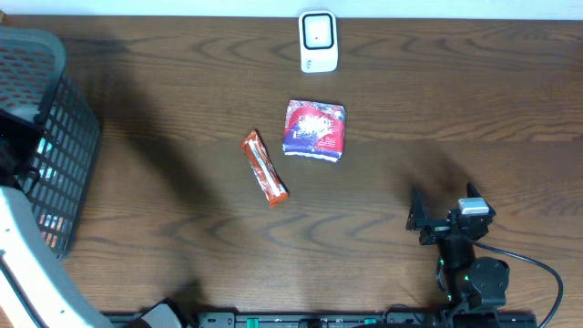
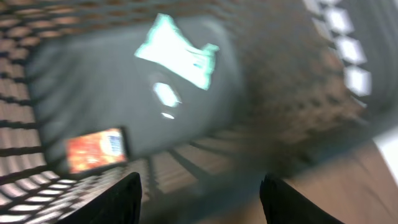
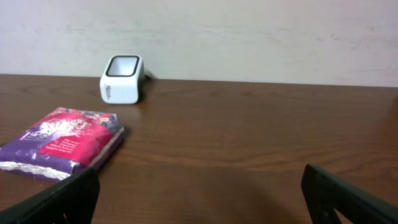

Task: Scan the item barcode
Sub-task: 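Reach the left gripper into the basket and grasp the mint-green packet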

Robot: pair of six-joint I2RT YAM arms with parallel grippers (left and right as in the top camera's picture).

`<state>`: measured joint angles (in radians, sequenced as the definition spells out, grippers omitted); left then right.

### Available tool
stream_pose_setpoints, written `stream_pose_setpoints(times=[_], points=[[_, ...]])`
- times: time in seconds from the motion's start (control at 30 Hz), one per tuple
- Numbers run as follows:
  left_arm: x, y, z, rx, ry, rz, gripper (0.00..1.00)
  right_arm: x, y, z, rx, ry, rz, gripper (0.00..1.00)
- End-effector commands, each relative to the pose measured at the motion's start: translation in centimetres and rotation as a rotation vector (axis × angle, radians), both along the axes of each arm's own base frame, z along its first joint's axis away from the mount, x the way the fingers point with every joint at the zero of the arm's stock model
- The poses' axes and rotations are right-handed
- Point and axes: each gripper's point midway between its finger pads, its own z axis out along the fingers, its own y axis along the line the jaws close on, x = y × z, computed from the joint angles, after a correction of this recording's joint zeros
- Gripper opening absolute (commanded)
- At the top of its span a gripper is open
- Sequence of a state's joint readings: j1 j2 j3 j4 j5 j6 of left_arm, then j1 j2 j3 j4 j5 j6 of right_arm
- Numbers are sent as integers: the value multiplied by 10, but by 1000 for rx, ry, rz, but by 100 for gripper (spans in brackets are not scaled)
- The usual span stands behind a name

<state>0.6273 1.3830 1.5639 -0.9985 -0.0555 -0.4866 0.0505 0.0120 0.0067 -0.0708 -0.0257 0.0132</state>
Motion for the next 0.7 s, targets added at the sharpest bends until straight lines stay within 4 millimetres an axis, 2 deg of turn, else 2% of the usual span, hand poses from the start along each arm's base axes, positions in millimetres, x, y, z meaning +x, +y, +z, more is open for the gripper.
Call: stream_pose_setpoints(times=[0.0,0.07,0.13,0.2,0.27,0.5,0.67], points=[[-16,29,-21,58,118,169,62,0,-2,0,-11,0,-9,99],[-10,33,-31,47,138,169,62,0,-2,0,-11,0,-9,99],[-4,33,-46,10,167,155,48,0,-2,0,-11,0,-9,99],[0,27,-58,-45,179,127,29,0,-2,0,-11,0,-9,99],[2,20,-64,-85,183,105,19,0,-2,0,-11,0,-9,99],[-1,7,-59,-128,166,72,10,0,-2,0,-11,0,-9,99],[-3,-22,-55,-206,152,-54,8,0,-2,0,-11,0,-9,99]])
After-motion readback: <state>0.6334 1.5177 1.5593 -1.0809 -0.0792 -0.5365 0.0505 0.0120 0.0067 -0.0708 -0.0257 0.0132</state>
